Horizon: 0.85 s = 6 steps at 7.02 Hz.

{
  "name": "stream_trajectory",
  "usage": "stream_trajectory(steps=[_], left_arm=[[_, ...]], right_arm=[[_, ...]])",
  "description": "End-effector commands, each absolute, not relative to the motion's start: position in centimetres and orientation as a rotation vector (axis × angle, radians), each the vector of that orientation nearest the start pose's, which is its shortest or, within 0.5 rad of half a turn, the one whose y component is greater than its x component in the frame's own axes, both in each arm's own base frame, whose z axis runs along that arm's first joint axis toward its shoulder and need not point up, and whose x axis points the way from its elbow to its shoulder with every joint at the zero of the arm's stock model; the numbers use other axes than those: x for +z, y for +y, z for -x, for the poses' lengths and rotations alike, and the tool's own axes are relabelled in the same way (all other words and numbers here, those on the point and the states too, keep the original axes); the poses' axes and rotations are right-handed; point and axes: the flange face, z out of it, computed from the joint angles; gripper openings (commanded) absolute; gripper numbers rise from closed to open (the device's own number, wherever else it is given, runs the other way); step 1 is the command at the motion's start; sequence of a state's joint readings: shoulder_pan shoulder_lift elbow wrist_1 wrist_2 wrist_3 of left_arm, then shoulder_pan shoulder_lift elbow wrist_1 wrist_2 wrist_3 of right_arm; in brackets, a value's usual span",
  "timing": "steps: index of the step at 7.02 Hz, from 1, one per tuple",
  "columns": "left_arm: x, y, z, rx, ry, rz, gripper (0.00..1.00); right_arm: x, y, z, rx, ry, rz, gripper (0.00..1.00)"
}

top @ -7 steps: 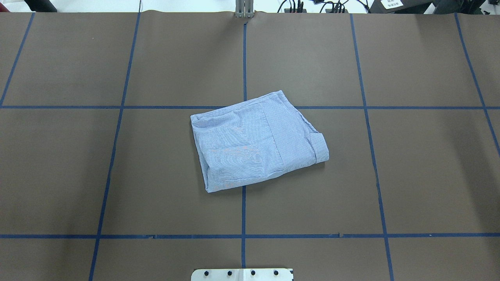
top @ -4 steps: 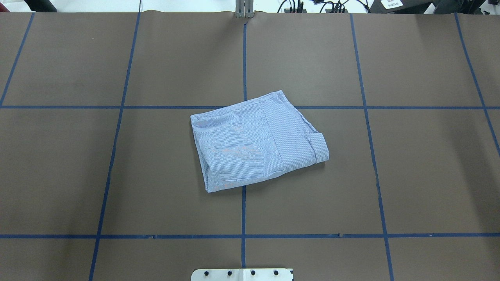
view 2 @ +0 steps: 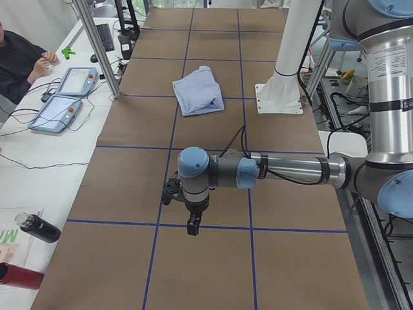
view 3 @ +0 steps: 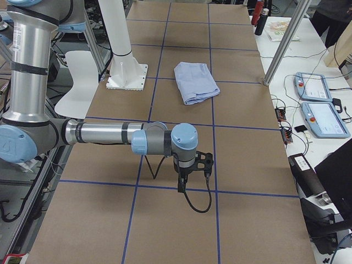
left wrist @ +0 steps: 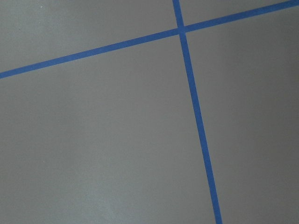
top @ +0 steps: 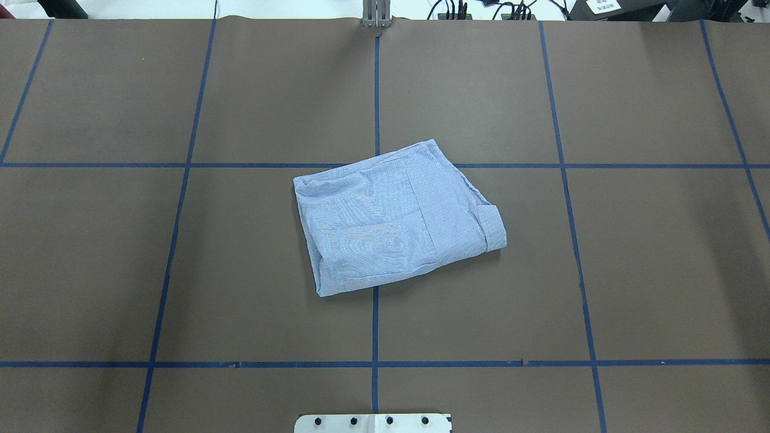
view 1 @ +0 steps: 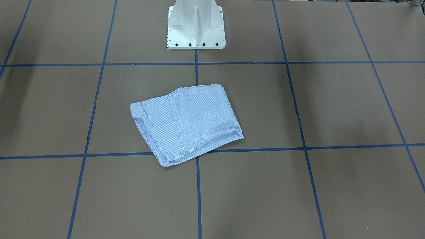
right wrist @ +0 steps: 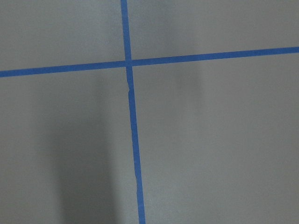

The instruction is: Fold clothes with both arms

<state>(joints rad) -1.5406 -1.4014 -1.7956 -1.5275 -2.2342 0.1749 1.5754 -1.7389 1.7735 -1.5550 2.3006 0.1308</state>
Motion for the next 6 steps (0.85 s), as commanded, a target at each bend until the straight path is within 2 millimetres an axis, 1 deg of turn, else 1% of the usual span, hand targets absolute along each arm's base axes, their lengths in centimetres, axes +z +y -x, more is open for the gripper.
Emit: stream_trajectory(steps=[1, 4, 6], left_arm=[[63.56, -42.38, 5.88, 0.178, 0.681, -0.053, 0.99], [63.17, -42.16, 5.12, 0.027, 0.786, 0.03, 0.99], [63.22, -42.09, 5.11, 0.026, 0.788, 0.031, 0.99]], right_arm=[[63.35, -42.68, -6.87, 0.114, -0.734, -0.01, 1.0], [63.2, -42.7, -6.87, 0.113, -0.734, -0.013, 1.0], [63.06, -42.78, -6.87, 0.112, -0.734, -0.016, 1.0]])
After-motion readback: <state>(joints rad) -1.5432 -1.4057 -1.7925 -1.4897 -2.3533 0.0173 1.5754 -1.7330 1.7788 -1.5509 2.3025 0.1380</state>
